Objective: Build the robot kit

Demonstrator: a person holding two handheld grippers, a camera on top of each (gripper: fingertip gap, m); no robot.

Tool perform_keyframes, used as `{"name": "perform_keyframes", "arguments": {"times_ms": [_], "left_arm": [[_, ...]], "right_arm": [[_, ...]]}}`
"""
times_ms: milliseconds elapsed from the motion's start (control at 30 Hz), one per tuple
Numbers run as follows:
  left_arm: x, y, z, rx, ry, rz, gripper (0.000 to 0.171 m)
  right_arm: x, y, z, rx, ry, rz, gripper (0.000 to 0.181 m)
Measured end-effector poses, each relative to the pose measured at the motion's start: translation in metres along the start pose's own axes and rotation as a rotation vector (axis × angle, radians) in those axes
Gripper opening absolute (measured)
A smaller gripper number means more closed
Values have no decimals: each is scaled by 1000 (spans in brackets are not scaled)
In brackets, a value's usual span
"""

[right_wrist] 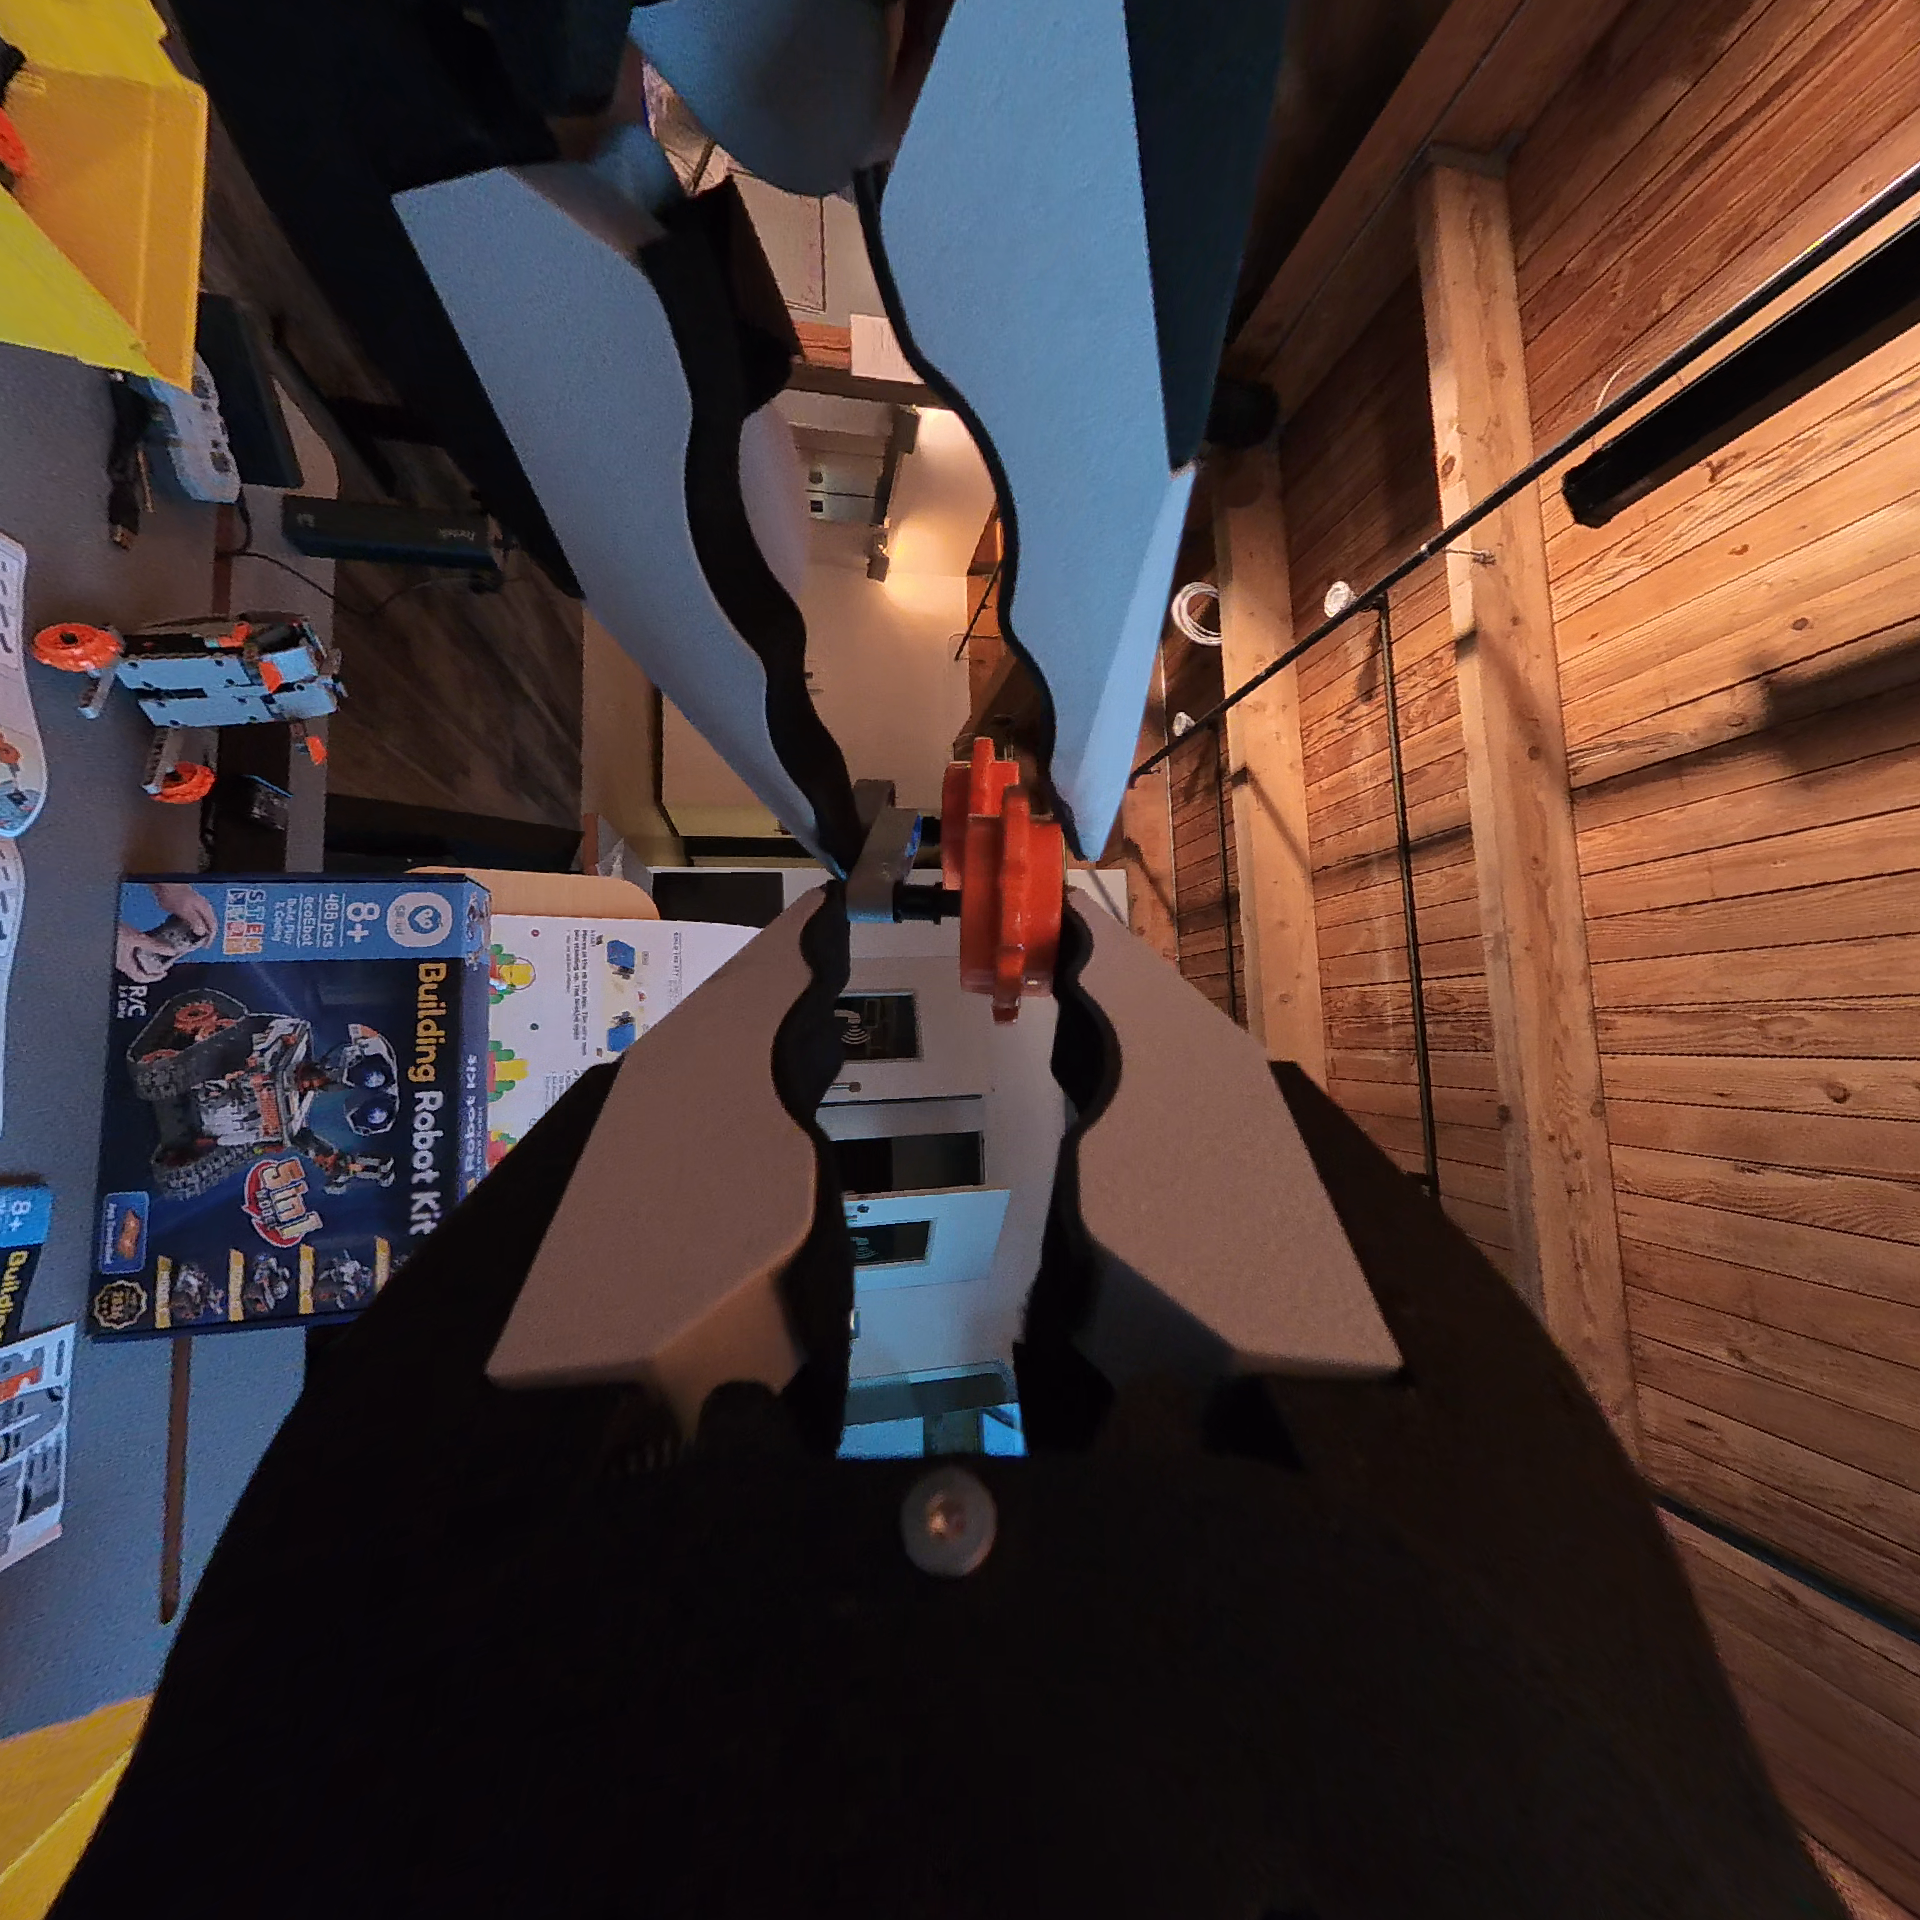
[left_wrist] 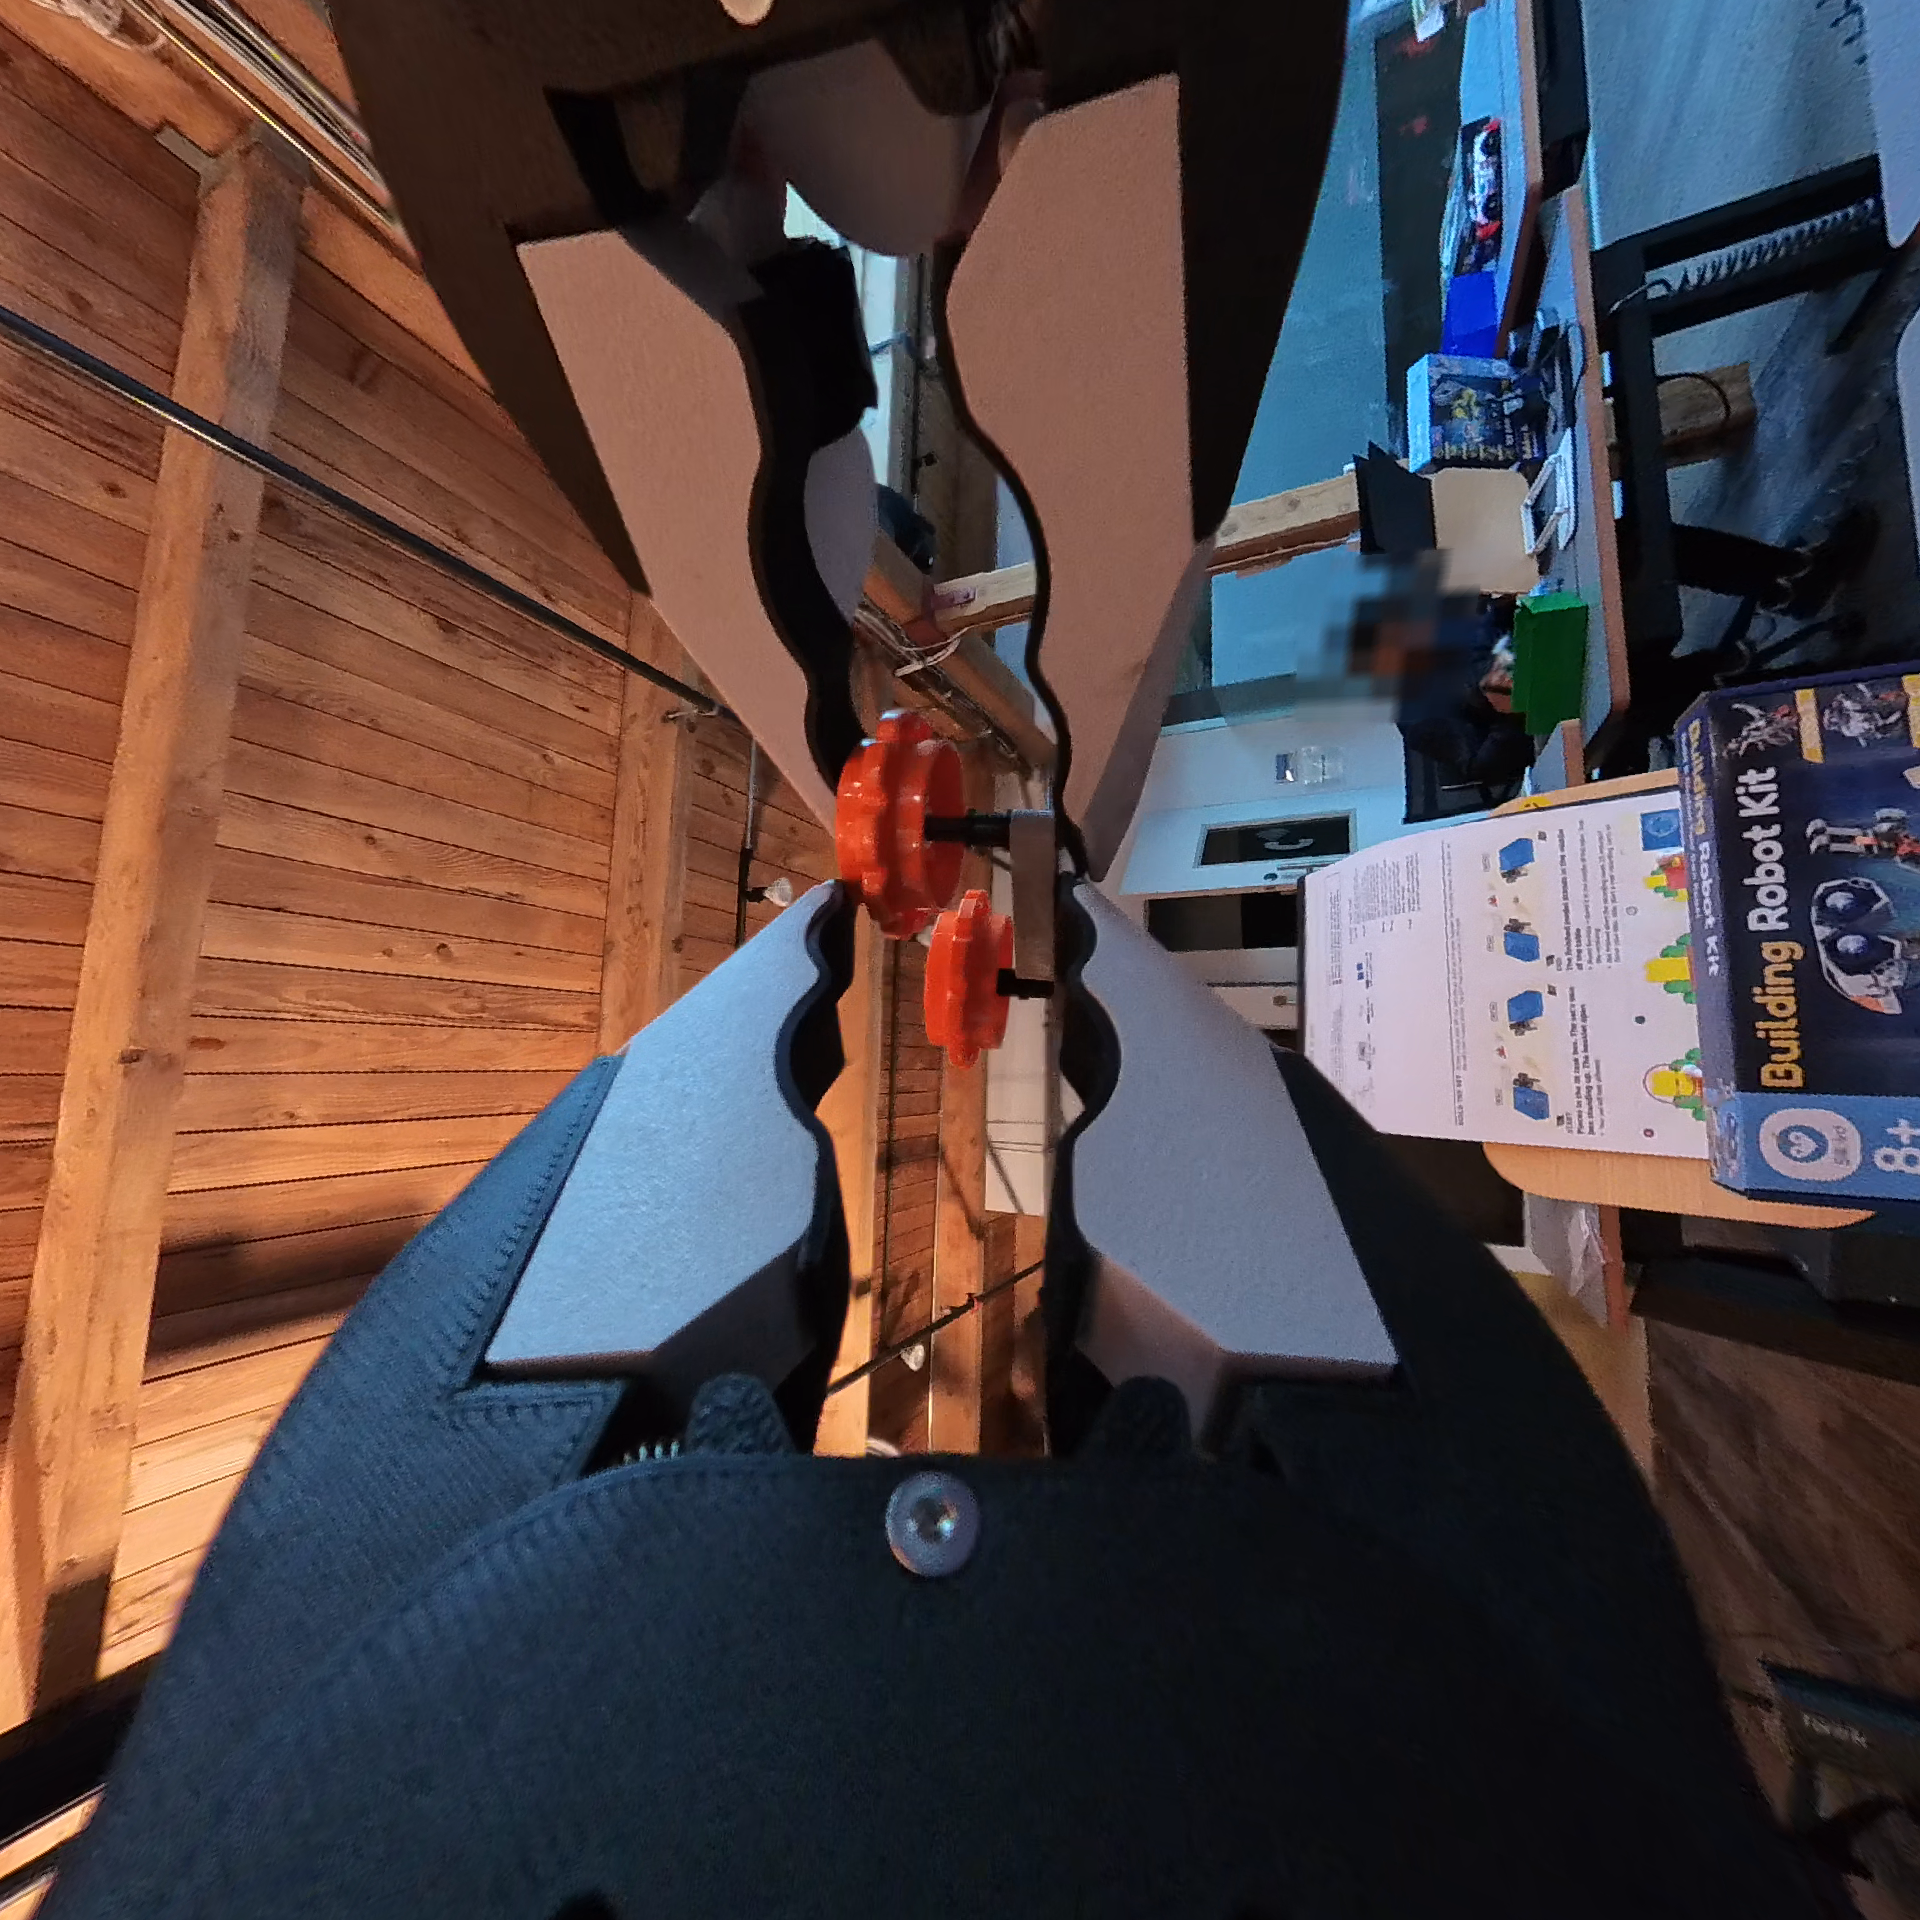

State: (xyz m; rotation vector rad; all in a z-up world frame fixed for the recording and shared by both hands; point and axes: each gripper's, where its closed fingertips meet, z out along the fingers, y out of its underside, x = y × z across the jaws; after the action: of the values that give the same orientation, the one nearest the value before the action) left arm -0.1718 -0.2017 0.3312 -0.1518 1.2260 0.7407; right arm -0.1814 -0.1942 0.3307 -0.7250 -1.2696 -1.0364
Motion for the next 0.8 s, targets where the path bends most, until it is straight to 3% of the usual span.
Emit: {"name": "perform_keyframes", "arguments": {"times_ms": [233, 567, 800], "left_arm": [[19, 21, 32, 10, -19, -15, 35], [59, 59, 132, 28, -101, 86, 36], [104, 67, 149, 33, -42, 46, 35]], "right_arm": [[-8, 31, 30, 11, 5, -9, 36], [-18, 126, 91, 32, 121, -63, 36], [-59, 149, 109, 18, 72, 5, 36]]}}
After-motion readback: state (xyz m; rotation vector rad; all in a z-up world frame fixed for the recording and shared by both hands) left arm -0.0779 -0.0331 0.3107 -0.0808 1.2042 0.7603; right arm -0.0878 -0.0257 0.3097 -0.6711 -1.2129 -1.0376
